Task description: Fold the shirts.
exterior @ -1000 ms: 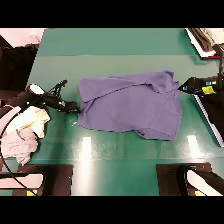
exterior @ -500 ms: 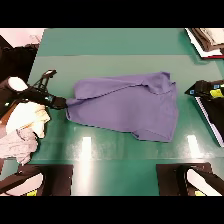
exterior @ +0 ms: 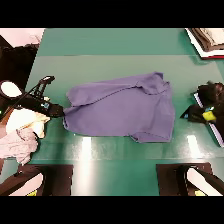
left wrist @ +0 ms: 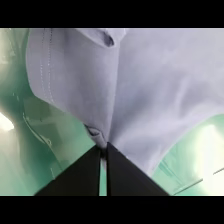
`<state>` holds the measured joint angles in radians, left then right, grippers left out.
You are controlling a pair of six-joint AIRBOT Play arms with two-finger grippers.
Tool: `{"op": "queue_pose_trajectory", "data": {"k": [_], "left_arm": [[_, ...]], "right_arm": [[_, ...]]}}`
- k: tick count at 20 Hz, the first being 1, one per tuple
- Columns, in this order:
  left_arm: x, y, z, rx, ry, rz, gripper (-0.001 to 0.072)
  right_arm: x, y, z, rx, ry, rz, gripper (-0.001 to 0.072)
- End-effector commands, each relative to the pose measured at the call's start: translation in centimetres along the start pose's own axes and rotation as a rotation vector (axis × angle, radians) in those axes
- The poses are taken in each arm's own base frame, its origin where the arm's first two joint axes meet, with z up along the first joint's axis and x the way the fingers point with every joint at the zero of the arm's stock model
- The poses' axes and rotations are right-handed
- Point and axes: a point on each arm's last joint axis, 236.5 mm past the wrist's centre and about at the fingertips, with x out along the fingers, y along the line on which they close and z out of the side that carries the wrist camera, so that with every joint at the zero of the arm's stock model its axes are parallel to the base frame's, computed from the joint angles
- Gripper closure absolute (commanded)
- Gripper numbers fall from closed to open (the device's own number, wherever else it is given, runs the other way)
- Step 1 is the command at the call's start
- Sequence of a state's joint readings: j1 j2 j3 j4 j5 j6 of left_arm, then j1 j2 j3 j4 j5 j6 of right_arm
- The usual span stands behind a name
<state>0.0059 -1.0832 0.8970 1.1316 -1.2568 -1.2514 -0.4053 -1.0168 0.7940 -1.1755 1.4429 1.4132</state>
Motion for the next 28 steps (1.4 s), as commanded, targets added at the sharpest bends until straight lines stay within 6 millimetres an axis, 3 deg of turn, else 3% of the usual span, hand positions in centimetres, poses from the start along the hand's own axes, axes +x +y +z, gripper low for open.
{"op": "queue_pose_trajectory", "data": {"k": [1, 5, 8, 12, 15, 18, 21, 23, 25, 28], "left_arm": [[0.3, -0.1, -0.4, -0.010, 0.007, -0.010, 0.0680], [0.3, -0.2, 0.0, -0.013, -0.011, -0.012, 0.0680], [0.3, -0.2, 0.0, -0.013, -0.010, -0.012, 0.0680], [0.3, -0.2, 0.0, -0.013, -0.010, -0.012, 0.0680], [0.3, 0.4, -0.2, 0.005, -0.003, 0.011, 0.0681], [-0.1, 0.9, 0.1, 0.018, -0.006, 0.036, 0.0680], [-3.7, -0.7, 4.1, 0.047, -0.139, 0.031, 0.0681], [-9.4, -2.2, 8.8, 0.103, -0.328, 0.068, 0.0681], [-17.2, -4.6, 13.2, 0.174, -0.549, 0.107, 0.0681], [-30.1, -9.6, 16.6, 0.299, -0.871, 0.152, 0.0681]], "right_arm": [[4.4, -1.7, -4.6, 0.092, 0.133, 0.020, 0.0223], [7.6, -0.8, -7.1, 0.094, 0.186, 0.049, 0.0262], [9.0, 0.0, -7.4, 0.032, 0.183, 0.033, 0.0267], [9.7, 1.0, -7.4, -0.053, 0.177, 0.013, 0.0688], [8.5, 1.5, -6.1, -0.101, 0.152, -0.007, 0.0697], [4.7, 2.9, -3.4, -0.165, 0.063, -0.025, 0.0698], [-0.8, 6.0, 0.5, -0.221, -0.150, -0.003, 0.0698], [-6.3, 8.7, 3.8, -0.272, -0.360, 0.011, 0.0698], [-13.2, 11.8, 6.5, -0.326, -0.597, 0.033, 0.0699], [-24.5, 16.4, 8.3, -0.401, -0.935, 0.074, 0.0699]]}}
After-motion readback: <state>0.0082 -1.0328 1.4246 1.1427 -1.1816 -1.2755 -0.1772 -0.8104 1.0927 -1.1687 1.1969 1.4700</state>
